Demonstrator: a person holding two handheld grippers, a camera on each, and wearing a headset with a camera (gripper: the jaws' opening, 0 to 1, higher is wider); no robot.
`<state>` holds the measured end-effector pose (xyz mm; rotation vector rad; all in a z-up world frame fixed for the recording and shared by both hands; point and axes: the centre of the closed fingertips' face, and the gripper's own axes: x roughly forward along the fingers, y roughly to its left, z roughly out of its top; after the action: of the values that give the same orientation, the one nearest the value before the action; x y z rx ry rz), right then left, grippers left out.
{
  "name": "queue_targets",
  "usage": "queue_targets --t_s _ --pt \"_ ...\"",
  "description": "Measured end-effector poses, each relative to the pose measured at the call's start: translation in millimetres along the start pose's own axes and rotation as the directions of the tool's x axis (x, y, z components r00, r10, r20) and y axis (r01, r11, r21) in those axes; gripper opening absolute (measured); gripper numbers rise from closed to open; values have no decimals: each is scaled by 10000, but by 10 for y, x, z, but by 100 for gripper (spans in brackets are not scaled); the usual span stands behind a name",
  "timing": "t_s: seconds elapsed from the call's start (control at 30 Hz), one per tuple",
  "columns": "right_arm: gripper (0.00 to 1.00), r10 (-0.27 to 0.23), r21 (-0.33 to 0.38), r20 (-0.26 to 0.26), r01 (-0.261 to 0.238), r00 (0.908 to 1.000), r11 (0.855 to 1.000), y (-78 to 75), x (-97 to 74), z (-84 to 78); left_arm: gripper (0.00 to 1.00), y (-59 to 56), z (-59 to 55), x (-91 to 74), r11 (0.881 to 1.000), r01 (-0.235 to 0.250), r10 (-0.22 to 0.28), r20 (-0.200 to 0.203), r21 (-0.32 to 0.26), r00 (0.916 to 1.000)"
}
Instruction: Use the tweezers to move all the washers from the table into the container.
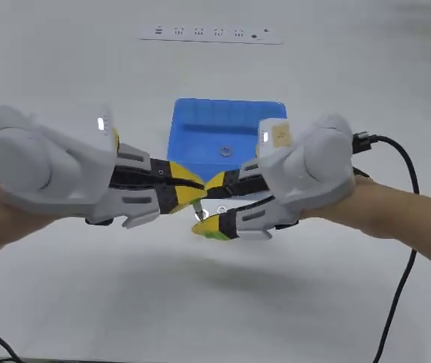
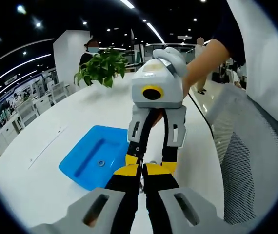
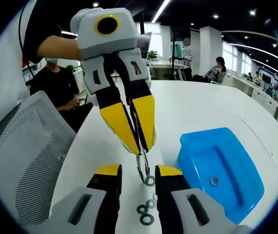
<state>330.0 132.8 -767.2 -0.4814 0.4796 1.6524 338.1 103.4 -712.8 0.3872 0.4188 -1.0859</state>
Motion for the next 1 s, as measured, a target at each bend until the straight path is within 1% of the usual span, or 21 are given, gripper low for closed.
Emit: queue_targets --t_s 0.13,0.2,0.23,0.3,0.57,0.63,0.8,0.83,0.87,0.9,0.93,1.0 --pt "20 183 -166 -100 -184 9998 9997 -15 31 -10 6 8 3 19 10000 -28 28 13 -13 10000" --pt "17 230 -292 -261 -237 9994 9993 -26 54 -35 6 13 3 25 10000 -44 44 7 -9 10000" --pt "16 208 -472 -429 -228 9989 9986 -34 64 -59 6 14 3 27 10000 -44 44 7 -20 10000" --pt "13 266 -582 -458 -293 9986 9979 -22 79 -59 6 17 3 34 10000 -53 53 12 -31 10000" --pt "10 161 -1077 -647 -230 9978 9939 -24 84 -65 6 5 -1 58 10000 -26 26 23 -36 10000" --pt "10 103 -1120 -667 -177 9977 9936 -29 86 -65 6 11 -2 64 9999 -96 96 -38 60 9999" --pt "10 -7 -1268 -647 -75 9979 9919 -22 79 -69 7 -14 -7 58 9999 -168 168 -129 -1 9998" --pt "10 -33 -1309 -645 -52 9979 9914 -22 79 -69 9 -21 -10 55 9998 -166 165 -133 -66 9998" --pt "10 -54 -1310 -635 -29 9980 9914 -24 81 -68 13 -52 -14 52 9997 -53 51 -130 -218 9999" --pt "10 -60 -1291 -622 -20 9980 9916 -24 82 -68 21 -64 -10 44 9999 -53 51 -117 -162 9999" --pt "10 -61 -1255 -614 -16 9981 9921 -21 82 -66 24 -74 -2 31 9999 -116 117 -117 20 9999" --pt "10 -87 -1228 -595 14 9982 9924 -22 79 -58 25 -76 15 5 9998 -219 219 -113 9 9997"
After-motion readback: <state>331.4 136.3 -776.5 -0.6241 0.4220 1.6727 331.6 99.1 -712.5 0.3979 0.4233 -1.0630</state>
